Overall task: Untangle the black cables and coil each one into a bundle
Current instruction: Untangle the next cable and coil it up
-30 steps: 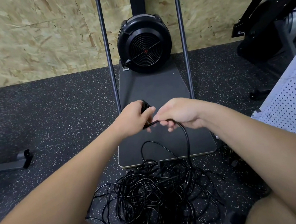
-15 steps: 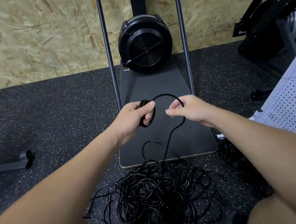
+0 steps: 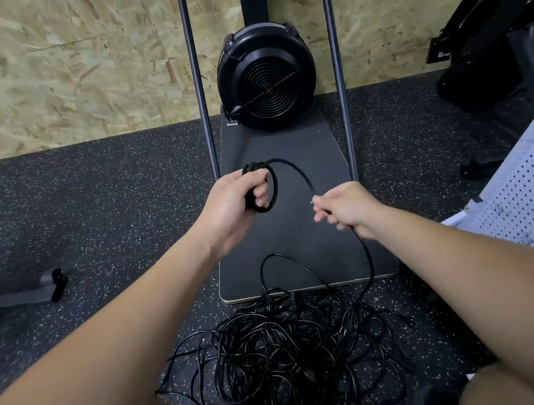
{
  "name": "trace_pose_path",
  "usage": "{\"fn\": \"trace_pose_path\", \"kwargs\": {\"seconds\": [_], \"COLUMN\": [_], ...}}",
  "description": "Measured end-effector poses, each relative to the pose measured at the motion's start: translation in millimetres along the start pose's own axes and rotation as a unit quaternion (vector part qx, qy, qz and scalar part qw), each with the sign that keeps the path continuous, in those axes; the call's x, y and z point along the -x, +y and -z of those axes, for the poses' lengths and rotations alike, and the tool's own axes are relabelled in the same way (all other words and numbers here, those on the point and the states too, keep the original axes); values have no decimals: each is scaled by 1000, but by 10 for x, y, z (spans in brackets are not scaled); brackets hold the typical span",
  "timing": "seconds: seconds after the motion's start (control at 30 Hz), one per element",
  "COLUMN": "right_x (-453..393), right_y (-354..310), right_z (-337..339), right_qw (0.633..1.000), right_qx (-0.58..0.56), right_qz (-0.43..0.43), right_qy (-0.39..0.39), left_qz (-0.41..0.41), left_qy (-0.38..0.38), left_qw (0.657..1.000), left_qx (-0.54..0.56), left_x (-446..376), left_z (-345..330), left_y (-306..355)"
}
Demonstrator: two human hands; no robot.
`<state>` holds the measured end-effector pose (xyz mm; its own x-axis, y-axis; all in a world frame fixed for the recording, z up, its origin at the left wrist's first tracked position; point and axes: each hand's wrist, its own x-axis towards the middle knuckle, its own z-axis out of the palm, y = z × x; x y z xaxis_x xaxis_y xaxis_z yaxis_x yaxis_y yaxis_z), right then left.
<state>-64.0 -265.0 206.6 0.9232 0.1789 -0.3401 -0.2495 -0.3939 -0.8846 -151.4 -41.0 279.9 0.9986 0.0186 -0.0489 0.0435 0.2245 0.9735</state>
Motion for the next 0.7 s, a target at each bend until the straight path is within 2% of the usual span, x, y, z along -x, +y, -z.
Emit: {"fn": "trace_pose_path", "kwargs": {"seconds": [0.07, 0.13, 0.23, 0.33, 0.4, 0.5, 0.6, 0.7], "right_x": [77, 168, 288, 410, 500, 597, 671, 690], "right_y": [-26, -79, -138, -246, -347, -465, -534, -605], "right_z": [-93, -196, -302, -306, -284, -221, -171, -127], "right_qw": [984, 946, 887, 837, 839, 865, 890, 912], "right_qx": [168, 296, 377, 402, 378, 315, 274, 256], "right_qz": [57, 121, 238, 342, 376, 391, 355, 307], "right_qy": [-30, -55, -118, -147, -111, -9, 84, 97], "left_qz": [-10, -14, -17, -24, -10, -1, 11, 30], "left_qy": [10, 33, 66, 54, 39, 14, -2, -35], "left_qw": [1000, 997, 993, 989, 981, 962, 968, 974], "left_qx": [-26, -61, -97, -138, -192, -274, -249, -222], "left_x": [-4, -2, -5, -23, -15, -8, -23, 19], "left_z": [12, 20, 34, 67, 67, 44, -9, -58], "left_y": [-30, -51, -81, -128, -184, -231, -145, -50]}}
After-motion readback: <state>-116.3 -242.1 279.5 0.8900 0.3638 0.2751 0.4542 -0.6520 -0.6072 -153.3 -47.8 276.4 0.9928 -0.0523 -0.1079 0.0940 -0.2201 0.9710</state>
